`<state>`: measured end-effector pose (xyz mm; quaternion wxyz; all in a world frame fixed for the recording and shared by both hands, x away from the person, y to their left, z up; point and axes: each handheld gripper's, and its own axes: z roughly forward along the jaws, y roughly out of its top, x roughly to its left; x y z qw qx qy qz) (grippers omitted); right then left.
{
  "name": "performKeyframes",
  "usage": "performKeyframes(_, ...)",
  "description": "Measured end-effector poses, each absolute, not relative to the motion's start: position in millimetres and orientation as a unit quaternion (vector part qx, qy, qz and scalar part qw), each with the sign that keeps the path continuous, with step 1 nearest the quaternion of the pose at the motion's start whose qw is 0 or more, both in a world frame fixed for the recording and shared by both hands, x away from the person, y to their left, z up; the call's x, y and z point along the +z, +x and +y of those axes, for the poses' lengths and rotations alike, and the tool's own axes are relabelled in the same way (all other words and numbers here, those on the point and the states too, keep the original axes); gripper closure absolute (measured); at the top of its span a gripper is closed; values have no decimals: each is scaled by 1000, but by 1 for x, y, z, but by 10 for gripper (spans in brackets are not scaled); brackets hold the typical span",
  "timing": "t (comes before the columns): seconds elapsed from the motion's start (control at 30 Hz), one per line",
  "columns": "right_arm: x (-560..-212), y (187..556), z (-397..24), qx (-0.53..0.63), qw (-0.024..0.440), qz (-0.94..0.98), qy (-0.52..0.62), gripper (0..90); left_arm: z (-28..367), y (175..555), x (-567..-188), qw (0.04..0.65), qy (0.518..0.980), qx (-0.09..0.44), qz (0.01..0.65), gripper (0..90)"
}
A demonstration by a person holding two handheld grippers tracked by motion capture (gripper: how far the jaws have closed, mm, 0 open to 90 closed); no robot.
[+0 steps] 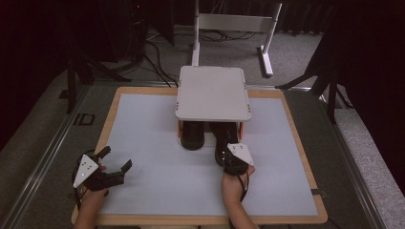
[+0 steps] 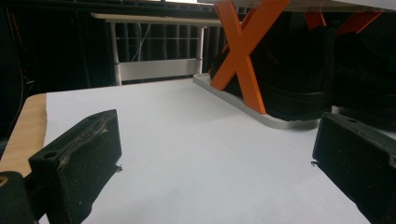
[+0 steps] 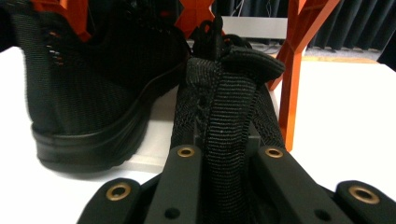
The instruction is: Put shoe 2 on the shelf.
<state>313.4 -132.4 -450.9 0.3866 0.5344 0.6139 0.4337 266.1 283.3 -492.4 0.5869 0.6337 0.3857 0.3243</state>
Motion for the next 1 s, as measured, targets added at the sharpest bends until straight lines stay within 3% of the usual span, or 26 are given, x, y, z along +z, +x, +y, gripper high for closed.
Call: performKeyframes(1.0,-449,370,-129,411,387,621,544,838,283,266,-493,588,632,326,385,17)
